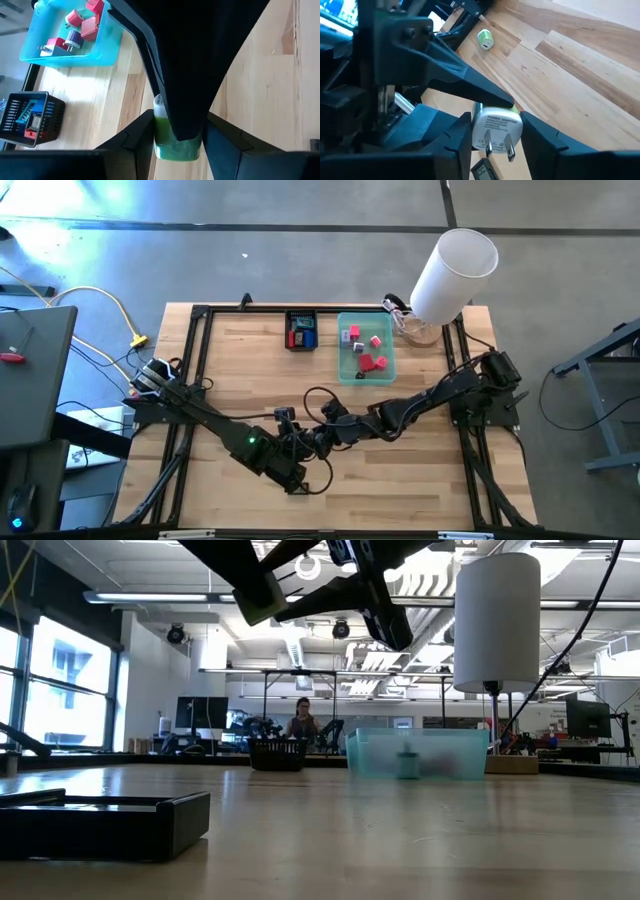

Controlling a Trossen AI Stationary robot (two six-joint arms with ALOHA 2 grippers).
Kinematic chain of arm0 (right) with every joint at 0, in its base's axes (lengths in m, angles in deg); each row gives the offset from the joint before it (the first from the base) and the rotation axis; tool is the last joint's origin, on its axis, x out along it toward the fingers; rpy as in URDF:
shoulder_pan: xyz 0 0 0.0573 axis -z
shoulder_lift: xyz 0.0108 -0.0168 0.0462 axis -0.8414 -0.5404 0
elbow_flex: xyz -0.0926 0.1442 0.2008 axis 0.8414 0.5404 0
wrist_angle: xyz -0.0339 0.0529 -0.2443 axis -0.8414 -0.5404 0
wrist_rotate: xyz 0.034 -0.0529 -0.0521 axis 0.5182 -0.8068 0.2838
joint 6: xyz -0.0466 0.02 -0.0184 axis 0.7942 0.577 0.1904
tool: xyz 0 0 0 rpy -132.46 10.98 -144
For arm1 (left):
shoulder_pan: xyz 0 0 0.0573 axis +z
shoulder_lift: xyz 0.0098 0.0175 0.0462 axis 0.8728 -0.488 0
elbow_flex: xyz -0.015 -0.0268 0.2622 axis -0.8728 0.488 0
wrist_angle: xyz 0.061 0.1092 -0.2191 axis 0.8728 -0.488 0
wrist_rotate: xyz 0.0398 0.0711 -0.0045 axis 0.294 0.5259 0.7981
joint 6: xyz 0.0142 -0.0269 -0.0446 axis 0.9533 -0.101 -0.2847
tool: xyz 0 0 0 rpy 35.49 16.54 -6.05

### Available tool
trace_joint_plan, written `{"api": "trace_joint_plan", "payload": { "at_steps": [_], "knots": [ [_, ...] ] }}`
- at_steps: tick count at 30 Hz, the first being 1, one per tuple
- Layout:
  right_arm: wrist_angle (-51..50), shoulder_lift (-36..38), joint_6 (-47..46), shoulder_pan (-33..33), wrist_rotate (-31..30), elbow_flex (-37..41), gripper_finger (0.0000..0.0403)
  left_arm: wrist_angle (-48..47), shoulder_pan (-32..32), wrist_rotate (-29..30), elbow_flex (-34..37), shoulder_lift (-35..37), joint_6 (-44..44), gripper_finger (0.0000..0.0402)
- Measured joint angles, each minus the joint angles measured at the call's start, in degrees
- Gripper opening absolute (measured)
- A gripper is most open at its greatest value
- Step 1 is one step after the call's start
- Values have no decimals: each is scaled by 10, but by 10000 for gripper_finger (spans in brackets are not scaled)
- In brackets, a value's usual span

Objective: Pick & Place Office items
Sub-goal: Put the bottom green charger adapter into the blue bin

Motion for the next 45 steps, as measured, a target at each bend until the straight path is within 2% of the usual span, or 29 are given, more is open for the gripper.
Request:
{"api": "trace_joint_plan", "payload": {
  "at_steps": [13,16,22,28,35,39,45],
  "knots": [
    [-6,0,18,-1,4,-1,125,4,1,-23,0,0,-1,153],
    [-6,0,20,-1,5,-1,122,5,1,-23,0,0,29,161],
    [-8,0,26,-5,6,-1,125,23,1,-25,0,0,63,214],
    [-16,0,31,-8,16,-1,121,36,1,-25,0,0,58,277],
    [-52,0,39,-7,16,-1,121,57,-5,-35,-11,18,62,290],
    [-84,-1,39,-5,4,-1,121,52,-12,-72,-13,42,50,290],
    [-197,46,44,-1,-28,0,121,38,-18,-182,-12,78,37,290]
  ]
}}
